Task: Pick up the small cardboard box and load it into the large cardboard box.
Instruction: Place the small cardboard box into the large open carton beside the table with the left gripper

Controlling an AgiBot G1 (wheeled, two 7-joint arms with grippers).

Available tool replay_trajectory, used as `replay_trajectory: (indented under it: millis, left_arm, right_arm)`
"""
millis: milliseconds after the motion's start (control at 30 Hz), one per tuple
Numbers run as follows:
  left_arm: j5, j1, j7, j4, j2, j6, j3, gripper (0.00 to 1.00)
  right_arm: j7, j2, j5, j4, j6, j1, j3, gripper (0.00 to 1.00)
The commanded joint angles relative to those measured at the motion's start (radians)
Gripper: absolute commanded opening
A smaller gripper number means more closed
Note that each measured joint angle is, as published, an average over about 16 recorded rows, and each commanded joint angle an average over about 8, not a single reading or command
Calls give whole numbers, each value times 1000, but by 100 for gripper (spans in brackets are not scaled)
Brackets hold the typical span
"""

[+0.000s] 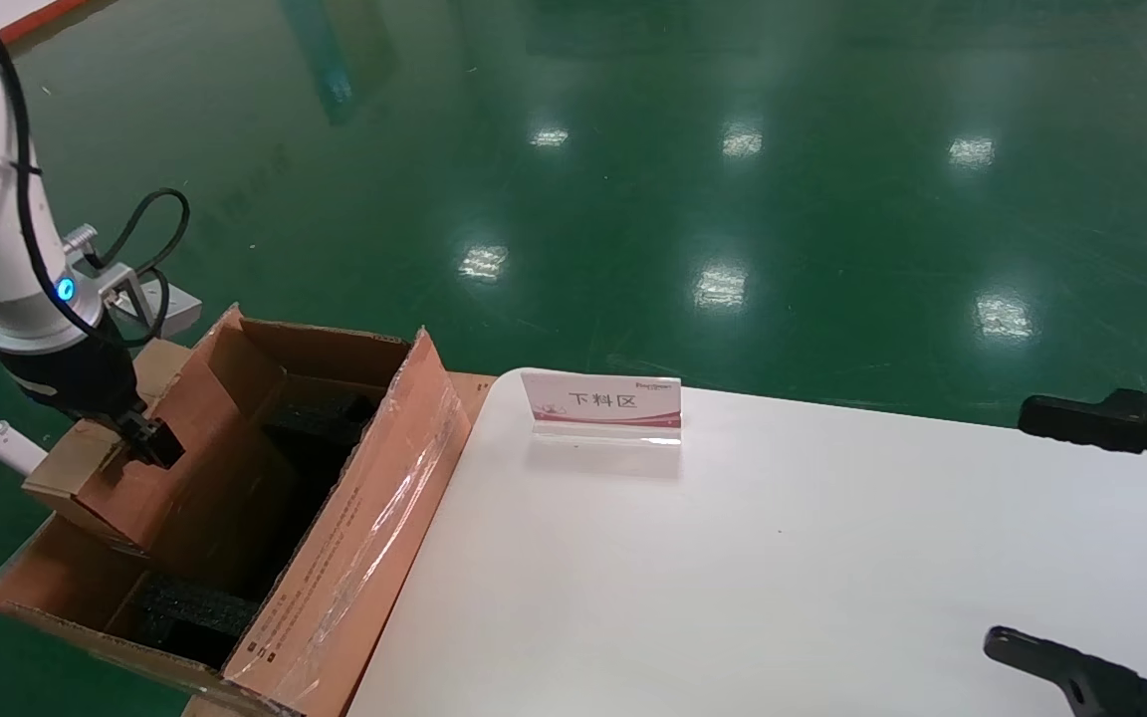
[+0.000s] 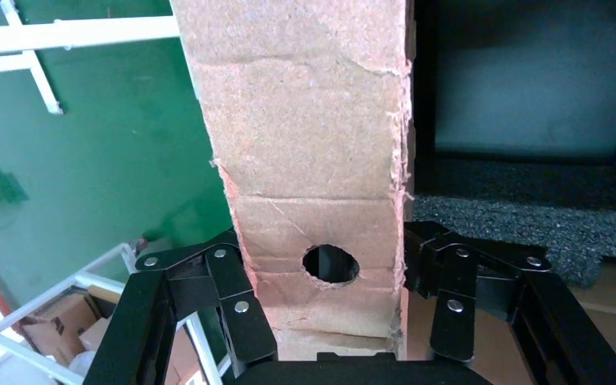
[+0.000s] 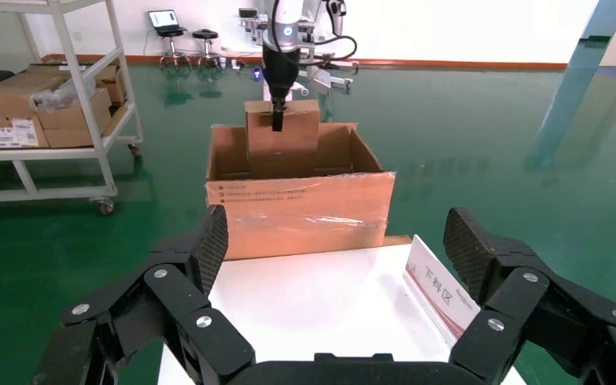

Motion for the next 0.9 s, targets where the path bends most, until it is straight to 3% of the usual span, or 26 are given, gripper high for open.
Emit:
replay_trajectory:
  millis: [33,900]
  left_arm:
    - [2,11,-11,-1,3,-6,2,0]
    - [-23,197,-19,216,104,-10,-4,0]
  right_arm:
    - [0,0,0,0,0,0,0,100]
    - [-1,1,1,0,1,0,-1,100]
